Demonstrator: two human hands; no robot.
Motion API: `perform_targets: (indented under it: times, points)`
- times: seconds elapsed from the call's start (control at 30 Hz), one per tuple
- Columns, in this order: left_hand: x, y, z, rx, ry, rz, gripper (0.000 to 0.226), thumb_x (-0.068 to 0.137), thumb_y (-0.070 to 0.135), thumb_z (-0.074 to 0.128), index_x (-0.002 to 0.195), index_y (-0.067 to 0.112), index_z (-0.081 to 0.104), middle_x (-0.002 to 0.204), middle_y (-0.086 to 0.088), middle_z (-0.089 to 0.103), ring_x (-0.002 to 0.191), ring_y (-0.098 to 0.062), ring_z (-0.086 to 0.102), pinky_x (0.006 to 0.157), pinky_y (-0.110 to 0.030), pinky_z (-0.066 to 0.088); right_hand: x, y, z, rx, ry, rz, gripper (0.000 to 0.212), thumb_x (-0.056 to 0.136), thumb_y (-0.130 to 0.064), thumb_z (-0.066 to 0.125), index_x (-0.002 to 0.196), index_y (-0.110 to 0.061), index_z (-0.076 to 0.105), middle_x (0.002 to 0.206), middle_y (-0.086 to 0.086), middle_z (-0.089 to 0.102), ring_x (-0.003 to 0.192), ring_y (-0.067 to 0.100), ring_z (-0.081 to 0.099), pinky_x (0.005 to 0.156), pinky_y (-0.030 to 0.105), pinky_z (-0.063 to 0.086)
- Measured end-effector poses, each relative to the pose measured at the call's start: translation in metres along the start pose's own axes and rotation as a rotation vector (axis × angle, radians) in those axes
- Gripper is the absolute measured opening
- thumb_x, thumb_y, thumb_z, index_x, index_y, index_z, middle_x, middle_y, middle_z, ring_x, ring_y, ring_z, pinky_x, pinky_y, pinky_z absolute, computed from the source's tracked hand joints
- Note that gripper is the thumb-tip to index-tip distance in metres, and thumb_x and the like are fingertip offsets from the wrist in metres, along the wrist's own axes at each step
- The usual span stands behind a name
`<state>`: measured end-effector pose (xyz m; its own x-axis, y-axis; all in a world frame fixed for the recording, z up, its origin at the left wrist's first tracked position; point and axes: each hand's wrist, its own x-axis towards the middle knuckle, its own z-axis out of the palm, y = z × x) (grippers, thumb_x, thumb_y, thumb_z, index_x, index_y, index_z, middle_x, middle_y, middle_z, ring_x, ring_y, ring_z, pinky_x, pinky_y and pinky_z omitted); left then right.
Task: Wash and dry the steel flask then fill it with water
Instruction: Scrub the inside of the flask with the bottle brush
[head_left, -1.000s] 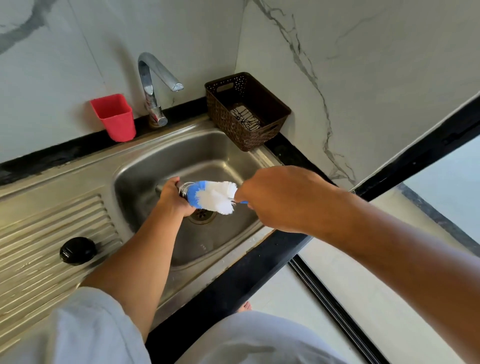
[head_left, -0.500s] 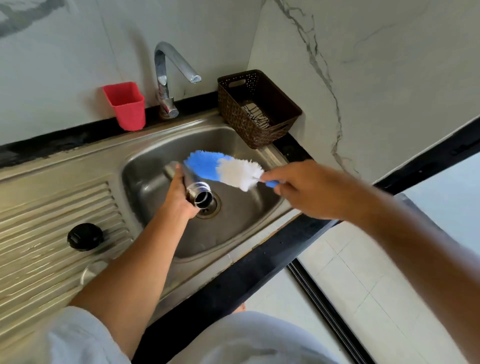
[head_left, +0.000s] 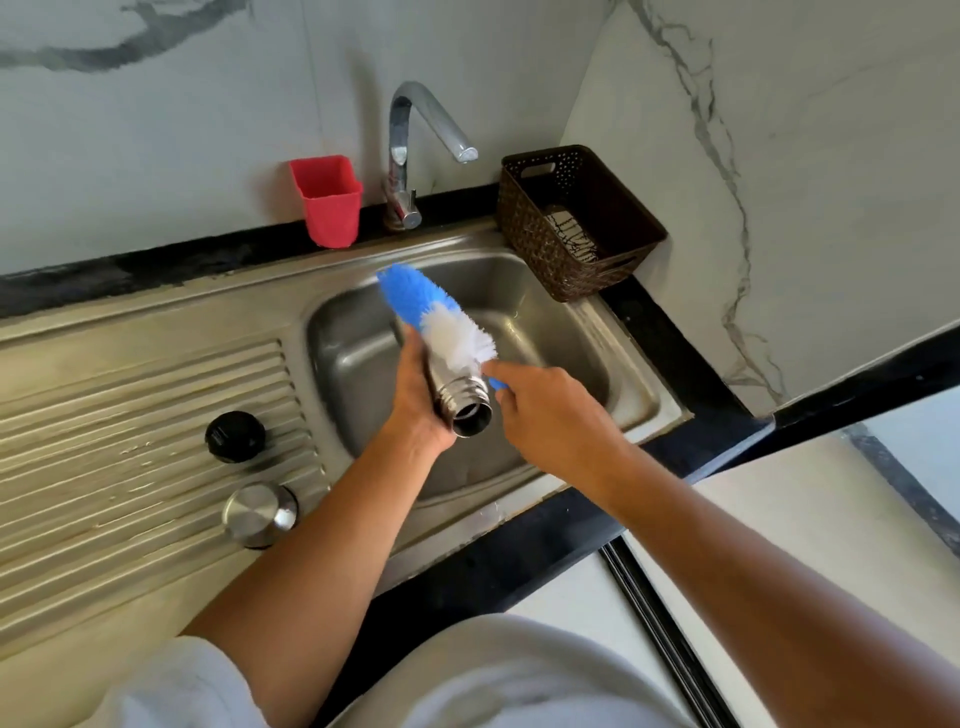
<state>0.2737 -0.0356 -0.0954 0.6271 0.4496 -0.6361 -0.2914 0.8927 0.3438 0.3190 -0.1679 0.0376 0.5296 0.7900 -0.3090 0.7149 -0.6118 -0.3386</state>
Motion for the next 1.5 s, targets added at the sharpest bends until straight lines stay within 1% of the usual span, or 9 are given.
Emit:
perform_targets:
  times: [0.17, 0.4, 0.57, 0.73, 0.83, 0.93, 1.17, 1.3, 1.5]
  points:
    - [0.008, 0.007, -0.013, 0.036, 0.017, 0.059, 0.054, 0.100, 0.058, 0.058, 0.129, 0.014, 0.070, 0.106, -0.008, 0.077, 0.089, -0.028, 0.074, 0.097, -0.047, 0.056, -0.017, 0.010, -0.011, -0.111, -0.008, -0.031, 0.034, 0.106, -0.019, 0.041, 0.133, -0.027, 0.060, 0.115, 0.002, 0.074, 0.090, 0.024, 0.071, 0.080, 0.044, 0.061]
    - [0.000, 0.005, 0.001, 0.084, 0.047, -0.002, 0.049, 0.104, 0.044, 0.053, 0.134, 0.007, 0.064, 0.103, -0.015, 0.072, 0.081, -0.029, 0.071, 0.076, -0.041, 0.059, -0.002, 0.013, -0.015, -0.231, 0.180, -0.020, 0.042, 0.107, -0.020, 0.046, 0.147, -0.031, 0.050, 0.095, 0.005, 0.071, 0.082, 0.029, 0.068, 0.066, 0.037, 0.056]
    - [0.007, 0.018, -0.009, 0.087, 0.090, 0.044, 0.058, 0.100, 0.058, 0.056, 0.131, 0.008, 0.058, 0.103, -0.017, 0.068, 0.082, -0.031, 0.069, 0.086, -0.047, 0.058, -0.019, 0.029, -0.048, -0.091, 0.282, -0.031, 0.037, 0.108, -0.021, 0.047, 0.143, -0.030, 0.055, 0.080, 0.000, 0.064, 0.062, 0.016, 0.063, 0.058, 0.042, 0.060]
    - [0.011, 0.013, 0.001, 0.098, 0.011, 0.082, 0.063, 0.095, 0.059, 0.064, 0.143, 0.018, 0.059, 0.124, -0.013, 0.074, 0.109, -0.032, 0.073, 0.095, -0.051, 0.059, -0.022, 0.020, -0.007, -0.045, 0.092, -0.037, 0.052, 0.106, -0.014, 0.046, 0.154, -0.034, 0.046, 0.092, -0.003, 0.060, 0.071, 0.015, 0.065, 0.069, 0.040, 0.062]
    - [0.002, -0.004, 0.004, 0.173, -0.007, -0.023, 0.053, 0.099, 0.055, 0.059, 0.123, 0.010, 0.071, 0.098, -0.012, 0.074, 0.082, -0.028, 0.069, 0.078, -0.041, 0.057, -0.004, 0.010, 0.001, -0.091, 0.103, -0.047, 0.051, 0.103, -0.010, 0.045, 0.152, -0.024, 0.048, 0.095, 0.005, 0.061, 0.081, 0.026, 0.065, 0.074, 0.039, 0.058]
    - [0.005, -0.013, -0.005, 0.177, 0.024, -0.024, 0.053, 0.099, 0.049, 0.058, 0.129, 0.006, 0.067, 0.104, -0.017, 0.073, 0.081, -0.032, 0.070, 0.081, -0.044, 0.058, -0.001, 0.009, -0.014, -0.128, 0.027, 0.012, 0.042, 0.103, -0.010, 0.045, 0.143, -0.021, 0.056, 0.121, 0.007, 0.071, 0.101, 0.030, 0.071, 0.085, 0.042, 0.061]
    - [-0.002, -0.006, 0.006, 0.165, -0.060, 0.031, 0.067, 0.098, 0.075, 0.043, 0.124, 0.018, 0.066, 0.088, -0.003, 0.073, 0.070, -0.020, 0.071, 0.062, -0.031, 0.060, -0.011, 0.007, 0.000, -0.158, 0.032, 0.029, 0.042, 0.103, -0.012, 0.047, 0.143, -0.023, 0.053, 0.101, 0.005, 0.069, 0.092, 0.031, 0.071, 0.078, 0.043, 0.062]
    - [0.000, 0.001, 0.004, 0.062, -0.020, 0.023, 0.069, 0.094, 0.067, 0.059, 0.137, 0.013, 0.065, 0.120, -0.011, 0.075, 0.106, -0.031, 0.072, 0.104, -0.050, 0.054, -0.002, 0.013, -0.006, -0.040, 0.006, 0.072, 0.039, 0.102, -0.010, 0.047, 0.137, -0.021, 0.060, 0.123, 0.003, 0.070, 0.098, 0.024, 0.071, 0.084, 0.041, 0.062]
    - [0.003, 0.017, 0.000, 0.040, 0.056, 0.039, 0.054, 0.094, 0.053, 0.067, 0.130, 0.013, 0.064, 0.113, -0.015, 0.076, 0.106, -0.035, 0.073, 0.100, -0.055, 0.056, -0.007, 0.028, 0.001, 0.022, -0.008, 0.111, 0.036, 0.106, -0.011, 0.042, 0.136, -0.017, 0.061, 0.117, 0.007, 0.072, 0.082, 0.022, 0.073, 0.076, 0.041, 0.064]
